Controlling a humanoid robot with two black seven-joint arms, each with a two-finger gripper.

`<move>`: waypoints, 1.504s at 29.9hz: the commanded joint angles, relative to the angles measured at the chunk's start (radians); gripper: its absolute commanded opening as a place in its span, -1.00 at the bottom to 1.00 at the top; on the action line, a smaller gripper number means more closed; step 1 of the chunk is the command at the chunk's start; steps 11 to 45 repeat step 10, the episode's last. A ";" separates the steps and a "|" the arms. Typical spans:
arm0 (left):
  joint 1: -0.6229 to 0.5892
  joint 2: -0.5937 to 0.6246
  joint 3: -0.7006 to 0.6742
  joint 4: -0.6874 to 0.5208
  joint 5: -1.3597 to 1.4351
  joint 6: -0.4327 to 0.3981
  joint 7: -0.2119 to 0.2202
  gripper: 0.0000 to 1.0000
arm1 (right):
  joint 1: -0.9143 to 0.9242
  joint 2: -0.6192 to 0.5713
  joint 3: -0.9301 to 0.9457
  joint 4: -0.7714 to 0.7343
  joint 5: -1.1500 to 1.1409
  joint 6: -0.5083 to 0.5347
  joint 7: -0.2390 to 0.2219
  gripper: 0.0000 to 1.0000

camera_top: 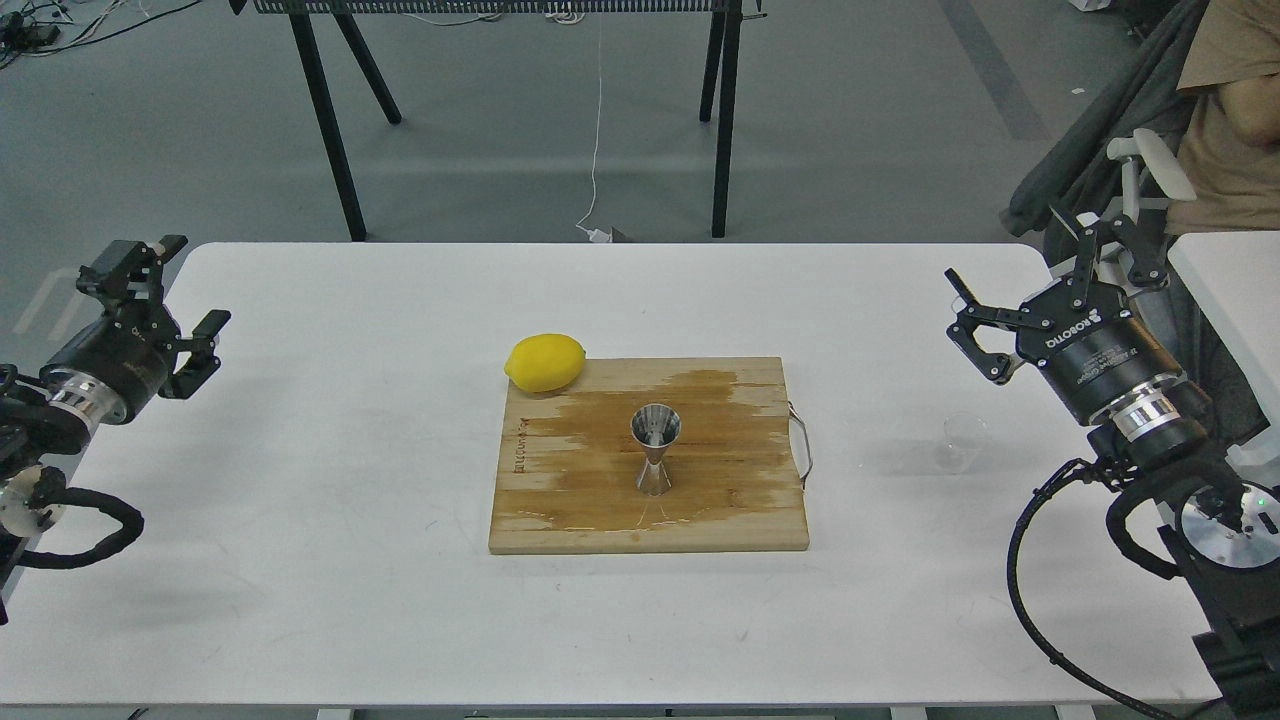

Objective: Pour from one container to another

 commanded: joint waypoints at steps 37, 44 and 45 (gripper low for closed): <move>0.000 0.000 -0.002 0.000 -0.040 0.000 0.000 0.97 | 0.019 0.046 0.037 -0.226 0.081 0.046 0.029 0.98; 0.000 0.000 -0.002 0.000 -0.040 0.000 0.000 0.97 | 0.019 0.046 0.037 -0.226 0.081 0.046 0.029 0.98; 0.000 0.000 -0.002 0.000 -0.040 0.000 0.000 0.97 | 0.019 0.046 0.037 -0.226 0.081 0.046 0.029 0.98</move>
